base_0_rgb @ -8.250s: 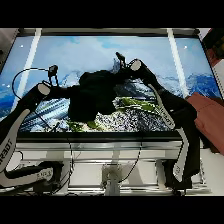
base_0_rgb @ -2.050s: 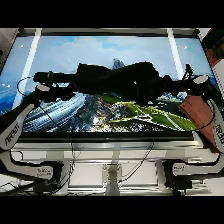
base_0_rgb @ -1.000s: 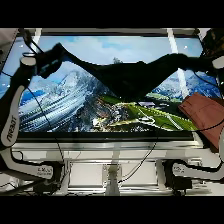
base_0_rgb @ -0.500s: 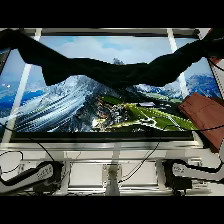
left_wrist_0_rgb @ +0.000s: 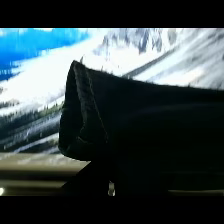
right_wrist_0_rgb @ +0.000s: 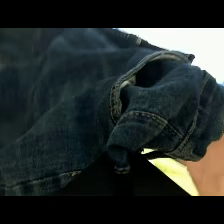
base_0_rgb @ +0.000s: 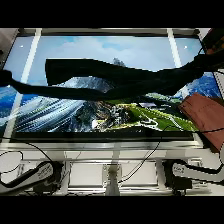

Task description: Fold the clothes and pants, and hang the long-sleeved shirts on hangers.

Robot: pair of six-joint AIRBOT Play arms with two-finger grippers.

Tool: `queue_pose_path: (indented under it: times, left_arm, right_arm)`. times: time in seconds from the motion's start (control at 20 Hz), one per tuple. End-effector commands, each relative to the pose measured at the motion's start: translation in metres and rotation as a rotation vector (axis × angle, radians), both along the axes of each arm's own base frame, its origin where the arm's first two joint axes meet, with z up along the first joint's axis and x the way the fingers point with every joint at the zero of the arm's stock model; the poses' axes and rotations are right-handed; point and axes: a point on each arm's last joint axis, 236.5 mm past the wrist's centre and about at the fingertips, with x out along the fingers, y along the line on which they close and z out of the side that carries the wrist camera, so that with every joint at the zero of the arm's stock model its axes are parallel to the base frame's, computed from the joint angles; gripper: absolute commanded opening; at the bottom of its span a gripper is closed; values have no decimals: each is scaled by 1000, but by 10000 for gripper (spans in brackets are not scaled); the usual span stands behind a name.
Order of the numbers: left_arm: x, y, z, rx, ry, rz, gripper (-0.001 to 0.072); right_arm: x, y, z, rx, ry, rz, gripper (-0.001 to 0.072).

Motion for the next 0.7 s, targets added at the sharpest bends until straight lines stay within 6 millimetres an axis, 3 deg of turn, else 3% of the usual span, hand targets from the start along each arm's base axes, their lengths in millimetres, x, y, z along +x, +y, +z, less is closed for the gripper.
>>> queue_pose_path:
  times: [0.0, 0.2, 0.3, 0.45, 0.55, 0.65]
  left_arm:
    - [-57, 2, -34, -4, 309, -101, 20]
    - [-44, 3, -100, -99, 477, -187, 20]
    - [-20, 11, -146, -114, 506, -189, 22]
    - [20, 18, -198, -87, 456, -166, 23]
    - [51, 19, -213, -46, 368, -141, 23]
    - [84, 19, -212, 10, 245, -145, 23]
  right_arm:
    - [-24, 4, -11, 7, 110, 31, 36]
    - [-6, 1, -44, 22, 149, 32, 36]
    - [13, 0, -74, 40, 175, 22, 37]
    - [55, -2, -117, 85, 157, -53, 37]
    - [78, 0, -139, 94, 133, -73, 37]
    - [102, 6, -151, 86, 72, -68, 37]
